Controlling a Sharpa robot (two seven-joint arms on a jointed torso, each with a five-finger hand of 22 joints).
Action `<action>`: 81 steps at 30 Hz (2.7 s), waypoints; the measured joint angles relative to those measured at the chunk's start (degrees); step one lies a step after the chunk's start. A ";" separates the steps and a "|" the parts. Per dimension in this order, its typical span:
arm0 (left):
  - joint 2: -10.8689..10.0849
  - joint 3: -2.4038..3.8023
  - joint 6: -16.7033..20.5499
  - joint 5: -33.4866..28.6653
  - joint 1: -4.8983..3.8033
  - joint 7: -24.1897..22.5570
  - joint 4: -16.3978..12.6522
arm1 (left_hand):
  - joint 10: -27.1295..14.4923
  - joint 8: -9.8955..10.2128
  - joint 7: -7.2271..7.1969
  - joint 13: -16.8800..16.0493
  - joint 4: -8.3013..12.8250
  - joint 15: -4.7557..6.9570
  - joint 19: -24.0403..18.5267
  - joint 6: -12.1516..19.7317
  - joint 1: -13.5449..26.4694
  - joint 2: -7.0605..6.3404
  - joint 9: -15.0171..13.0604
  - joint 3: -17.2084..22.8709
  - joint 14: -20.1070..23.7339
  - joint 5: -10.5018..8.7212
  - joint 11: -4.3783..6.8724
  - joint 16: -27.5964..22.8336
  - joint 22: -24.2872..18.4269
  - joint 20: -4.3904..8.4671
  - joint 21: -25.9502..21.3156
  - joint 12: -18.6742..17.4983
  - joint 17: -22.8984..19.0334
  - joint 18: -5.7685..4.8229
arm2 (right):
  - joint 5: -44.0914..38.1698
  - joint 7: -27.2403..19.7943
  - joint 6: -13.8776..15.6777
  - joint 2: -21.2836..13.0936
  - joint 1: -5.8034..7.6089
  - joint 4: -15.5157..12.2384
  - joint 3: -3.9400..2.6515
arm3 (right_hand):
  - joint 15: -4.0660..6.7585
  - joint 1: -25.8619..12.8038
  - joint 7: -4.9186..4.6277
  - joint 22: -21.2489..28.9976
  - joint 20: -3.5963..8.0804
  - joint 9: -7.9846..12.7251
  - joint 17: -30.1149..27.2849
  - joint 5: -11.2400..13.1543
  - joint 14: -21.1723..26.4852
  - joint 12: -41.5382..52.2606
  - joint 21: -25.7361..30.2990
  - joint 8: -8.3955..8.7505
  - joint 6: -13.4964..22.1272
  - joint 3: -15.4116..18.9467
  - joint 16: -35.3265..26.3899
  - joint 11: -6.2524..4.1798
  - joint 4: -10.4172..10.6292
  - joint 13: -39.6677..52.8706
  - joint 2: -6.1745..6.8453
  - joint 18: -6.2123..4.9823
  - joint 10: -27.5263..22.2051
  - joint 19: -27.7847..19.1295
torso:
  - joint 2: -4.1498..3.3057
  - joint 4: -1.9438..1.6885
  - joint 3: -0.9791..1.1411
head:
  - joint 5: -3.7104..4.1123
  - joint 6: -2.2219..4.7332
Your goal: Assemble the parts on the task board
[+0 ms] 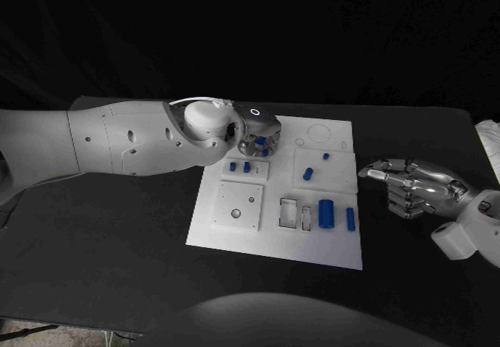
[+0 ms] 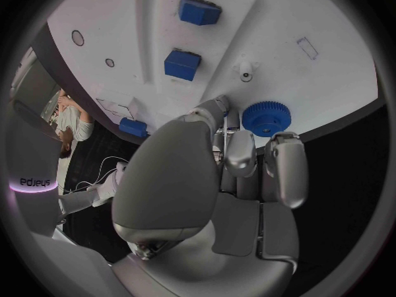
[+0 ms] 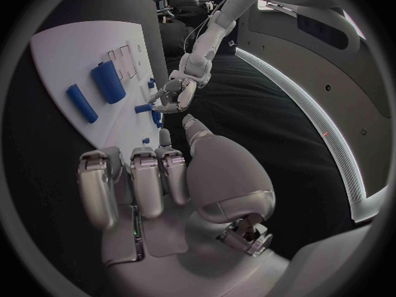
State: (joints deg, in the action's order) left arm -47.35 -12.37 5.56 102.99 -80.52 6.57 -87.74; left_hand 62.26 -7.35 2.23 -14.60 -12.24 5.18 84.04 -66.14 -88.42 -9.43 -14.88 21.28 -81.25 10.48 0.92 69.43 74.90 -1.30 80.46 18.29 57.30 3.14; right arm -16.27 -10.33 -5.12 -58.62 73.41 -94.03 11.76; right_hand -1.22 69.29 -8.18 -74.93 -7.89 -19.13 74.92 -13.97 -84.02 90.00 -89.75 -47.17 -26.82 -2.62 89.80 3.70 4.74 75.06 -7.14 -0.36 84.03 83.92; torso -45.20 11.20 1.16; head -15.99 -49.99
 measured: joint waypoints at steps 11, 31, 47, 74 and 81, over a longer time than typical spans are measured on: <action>-3.25 0.41 5.31 0.07 -0.08 -0.91 -2.33 | 3.02 0.07 0.10 1.51 0.37 -0.06 0.00 -0.82 0.18 -0.94 -0.15 1.04 -0.37 -1.51 -0.13 0.06 0.00 0.00 1.49 -1.98 -1.42 -0.89 | 0.07 -0.03 0.01 0.02 -0.11 0.05 0.00 | 0.00 0.23 0.00 0.01 0.00 0.00 -0.01 0.00 0.00 0.00 0.00 0.00 0.00 0.00 0.00 0.00 0.00 0.00 -0.23 0.00 0.00 0.00 | -0.03 0.01 -0.01 | -0.04 0.00; -11.70 0.08 8.20 -3.19 -1.47 -2.57 -7.28 | 4.29 0.42 0.41 2.98 -0.88 -0.27 0.00 -1.12 0.31 -1.97 0.25 2.30 -0.15 -2.85 -0.19 -0.44 0.00 -0.01 0.63 -4.33 -2.90 -0.89 | 0.22 -0.07 0.08 0.81 -0.38 0.85 0.01 | 0.00 0.46 0.00 0.02 0.00 0.08 -0.01 0.00 0.00 0.00 0.00 0.00 0.00 0.00 0.00 0.00 0.00 0.00 0.00 0.00 0.00 0.00 | 0.27 -0.24 -0.02 | -0.50 0.00; -10.70 -0.13 7.93 -3.72 -1.45 -2.39 -6.00 | 4.29 0.54 0.40 3.21 -1.12 -0.27 0.00 -1.10 0.08 -2.20 0.39 2.54 -0.15 -3.18 -0.19 -0.67 0.04 -0.01 0.42 -4.56 -3.41 -0.88 | 0.26 -0.03 0.08 0.95 -0.80 0.97 0.01 | 0.00 0.46 0.00 0.02 0.00 0.15 -0.02 0.00 0.00 0.00 0.00 0.22 0.01 0.16 0.00 0.00 -0.16 0.00 0.00 0.00 0.00 0.00 | 0.27 -0.15 0.03 | -0.75 0.00; -10.26 -0.35 4.70 -3.47 -1.00 -1.50 -5.30 | 4.29 1.41 0.00 3.78 -1.41 -0.46 0.00 -0.27 -0.11 -2.60 0.80 3.17 0.46 -3.39 -0.19 -1.12 0.03 -0.01 -0.05 -5.54 -4.50 -0.88 | 0.42 0.21 0.05 1.03 -0.94 0.95 0.00 | 0.00 0.46 0.00 -0.01 0.00 0.25 0.02 0.01 0.00 0.00 0.00 0.44 0.01 0.16 0.00 0.00 -0.16 0.00 0.00 0.00 0.00 0.00 | 0.34 -0.10 0.03 | -0.88 0.00; -10.17 -0.36 4.20 -3.44 -0.96 -1.42 -5.30 | 4.29 1.62 -0.22 3.83 -1.41 -0.46 0.00 -0.07 0.00 -2.71 0.81 3.17 0.46 -3.39 -0.19 -1.35 0.03 -0.01 -0.16 -5.71 -4.80 -0.88 | 0.45 0.29 0.05 1.05 -1.01 0.96 0.00 | 0.00 0.46 0.00 -0.01 0.00 0.38 0.02 0.01 0.00 0.00 0.00 0.44 0.01 0.16 0.00 0.00 -0.16 0.00 0.00 0.00 0.00 0.00 | 0.34 -0.02 0.05 | -0.97 0.00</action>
State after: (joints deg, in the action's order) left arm -57.52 -12.74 9.76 99.55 -81.48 5.15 -93.05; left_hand 66.55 -5.73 2.02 -10.77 -13.66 4.72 84.04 -66.21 -88.41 -12.14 -14.06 24.45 -80.79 7.09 0.73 68.08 74.93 -1.31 80.30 12.58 52.50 2.26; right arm -15.82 -10.03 -5.07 -57.57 72.40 -93.08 11.77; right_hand -1.22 69.76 -8.18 -74.93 -7.89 -18.75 74.94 -13.96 -84.02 90.01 -89.75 -46.73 -26.81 -2.46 89.80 3.70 4.59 75.07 -7.14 -0.36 84.03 83.92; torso -44.86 11.18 1.21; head -16.96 -49.99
